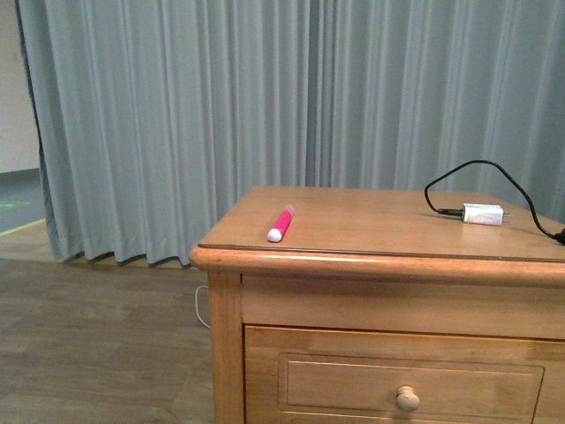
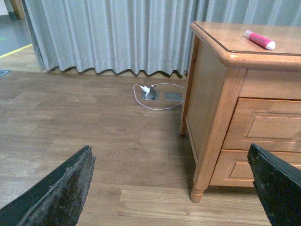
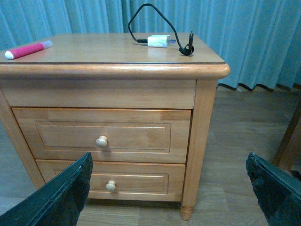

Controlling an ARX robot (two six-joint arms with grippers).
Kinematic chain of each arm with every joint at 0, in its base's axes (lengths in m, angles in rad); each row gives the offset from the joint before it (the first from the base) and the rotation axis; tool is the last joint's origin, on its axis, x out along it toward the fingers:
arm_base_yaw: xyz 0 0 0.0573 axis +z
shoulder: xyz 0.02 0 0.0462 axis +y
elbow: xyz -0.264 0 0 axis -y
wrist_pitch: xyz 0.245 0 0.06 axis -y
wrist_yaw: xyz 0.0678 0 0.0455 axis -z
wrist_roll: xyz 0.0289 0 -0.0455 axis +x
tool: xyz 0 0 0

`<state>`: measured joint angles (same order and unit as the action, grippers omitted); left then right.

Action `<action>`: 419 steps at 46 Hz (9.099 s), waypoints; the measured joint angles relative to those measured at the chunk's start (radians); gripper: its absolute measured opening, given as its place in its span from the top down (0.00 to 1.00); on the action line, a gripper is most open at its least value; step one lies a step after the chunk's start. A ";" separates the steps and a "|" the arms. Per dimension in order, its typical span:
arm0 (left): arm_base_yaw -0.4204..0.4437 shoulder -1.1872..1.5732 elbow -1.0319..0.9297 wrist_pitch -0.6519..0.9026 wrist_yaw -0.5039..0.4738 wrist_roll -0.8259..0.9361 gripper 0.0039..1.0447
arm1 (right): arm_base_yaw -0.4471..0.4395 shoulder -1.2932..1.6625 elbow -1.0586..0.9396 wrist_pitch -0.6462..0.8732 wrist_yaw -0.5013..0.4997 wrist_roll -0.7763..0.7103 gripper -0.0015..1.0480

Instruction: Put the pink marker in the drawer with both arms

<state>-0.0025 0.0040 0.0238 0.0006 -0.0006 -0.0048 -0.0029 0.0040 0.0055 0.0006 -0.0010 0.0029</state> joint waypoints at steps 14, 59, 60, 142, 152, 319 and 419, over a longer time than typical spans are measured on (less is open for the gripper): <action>0.000 0.000 0.000 0.000 0.000 0.000 0.06 | 0.000 0.000 0.000 0.000 0.000 0.000 0.08; 0.000 0.000 0.000 0.000 0.000 0.000 0.06 | 0.000 0.000 0.000 0.000 0.000 0.000 0.08; 0.000 0.000 0.000 0.000 0.000 0.000 0.06 | 0.000 0.000 0.000 0.000 0.000 0.000 0.08; 0.000 0.000 0.000 0.000 0.000 0.000 0.06 | 0.397 1.983 0.924 0.510 0.343 0.282 0.08; 0.000 0.000 0.000 0.000 0.000 0.000 0.06 | 0.391 2.047 0.957 0.543 0.335 0.253 0.08; 0.000 0.000 0.000 0.000 0.000 0.000 0.06 | 0.190 0.653 0.531 -0.343 -0.069 0.138 0.08; -0.452 2.071 1.734 -0.101 -0.216 0.074 0.06 | 0.190 0.657 0.531 -0.339 -0.065 0.135 0.08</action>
<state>-0.4545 2.0747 1.7580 -0.1005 -0.2165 0.0692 0.1875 0.6605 0.5365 -0.3386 -0.0658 0.1383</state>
